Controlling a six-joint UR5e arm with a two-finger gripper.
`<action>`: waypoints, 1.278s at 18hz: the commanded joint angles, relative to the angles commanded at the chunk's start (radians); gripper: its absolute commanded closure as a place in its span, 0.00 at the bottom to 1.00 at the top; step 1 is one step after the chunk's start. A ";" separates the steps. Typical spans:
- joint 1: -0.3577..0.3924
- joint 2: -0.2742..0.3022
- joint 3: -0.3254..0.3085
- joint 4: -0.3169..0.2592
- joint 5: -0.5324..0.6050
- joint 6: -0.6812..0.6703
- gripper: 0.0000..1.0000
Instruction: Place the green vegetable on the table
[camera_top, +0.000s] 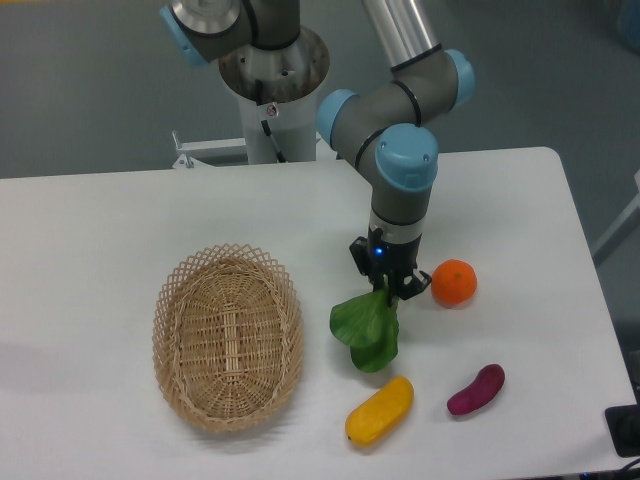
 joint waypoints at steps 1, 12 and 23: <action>0.000 0.000 0.000 0.000 0.002 0.000 0.67; 0.000 -0.017 0.003 0.000 0.002 0.002 0.45; 0.011 0.006 0.185 -0.002 0.002 -0.025 0.00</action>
